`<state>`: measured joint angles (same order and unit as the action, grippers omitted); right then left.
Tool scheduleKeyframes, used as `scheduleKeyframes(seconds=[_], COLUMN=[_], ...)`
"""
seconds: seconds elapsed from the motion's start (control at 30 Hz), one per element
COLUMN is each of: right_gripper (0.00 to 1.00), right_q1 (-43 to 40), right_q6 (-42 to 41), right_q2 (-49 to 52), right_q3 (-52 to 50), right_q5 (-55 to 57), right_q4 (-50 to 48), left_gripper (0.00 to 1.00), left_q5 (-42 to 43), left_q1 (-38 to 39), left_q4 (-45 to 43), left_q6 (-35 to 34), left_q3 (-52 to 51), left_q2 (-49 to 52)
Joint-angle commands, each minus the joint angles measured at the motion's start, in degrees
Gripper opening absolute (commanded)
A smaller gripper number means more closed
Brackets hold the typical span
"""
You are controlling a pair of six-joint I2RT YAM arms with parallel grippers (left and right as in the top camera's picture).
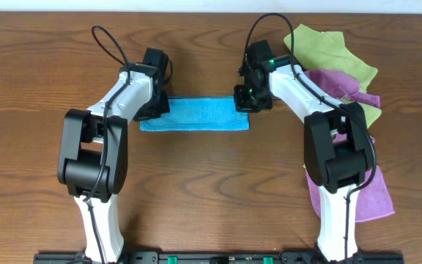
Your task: Fold the cloth
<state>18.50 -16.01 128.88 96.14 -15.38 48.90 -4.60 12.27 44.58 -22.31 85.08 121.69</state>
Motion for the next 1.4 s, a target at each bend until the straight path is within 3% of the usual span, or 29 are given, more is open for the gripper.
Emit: scheduleKeyframes(seconds=[0.0, 0.1, 0.17, 0.33, 0.5, 0.57, 0.63, 0.8, 1.03, 1.37], right_gripper=[0.32, 0.44, 0.58, 0.70, 0.66, 0.73, 0.73, 0.74, 0.77, 0.74], right_q1=[0.20, -0.85, -2.10, -7.32, -18.64, -22.21, -23.50, -22.71, -18.91, -16.52], right_q6=[-0.17, 0.46, 1.97, 7.15, 17.05, 19.74, 20.26, 14.12, 13.57, 4.17], right_q2=[-1.60, -6.71, -11.80, -21.44, -23.23, -23.12, -22.80, -22.71, -21.16, -13.53], right_q3=[-2.05, -2.05, -2.05, -2.10, -5.25, -11.82, -20.87, -31.50, -32.13, -32.13], right_q5=[0.50, 0.46, 0.33, -1.68, -19.65, -31.01, -40.09, -40.61, -37.94, -37.59], right_q4=[1.44, 1.46, 2.14, 5.20, 7.48, 2.95, -5.60, -17.49, -20.48, -30.42], left_gripper=[0.06, 0.06, 0.06, 0.06, 0.06, 0.06, 0.06, 0.06, 0.06, 0.06], left_q5=[1.70, 1.70, 1.70, 1.70, 1.73, 2.05, 3.93, 5.95, 6.21, 7.21], left_q1=[-0.09, -0.09, -0.09, -0.09, -0.09, -0.09, -0.09, -0.09, -0.09, -0.09], left_q4=[2.12, 1.84, 1.62, 1.68, 1.51, 1.25, 0.50, -0.61, -0.92, -1.38], left_q6=[-0.72, -1.11, -1.11, -1.11, -1.11, -1.11, -1.09, -1.09, -1.09, -1.09], left_q3=[-3.10, -3.10, -3.10, -3.10, -3.10, -3.10, -3.10, -3.10, -3.10, -3.10], left_q2=[3.54, 3.54, 3.54, 3.54, 3.54, 3.54, 3.54, 3.54, 3.54, 3.54])
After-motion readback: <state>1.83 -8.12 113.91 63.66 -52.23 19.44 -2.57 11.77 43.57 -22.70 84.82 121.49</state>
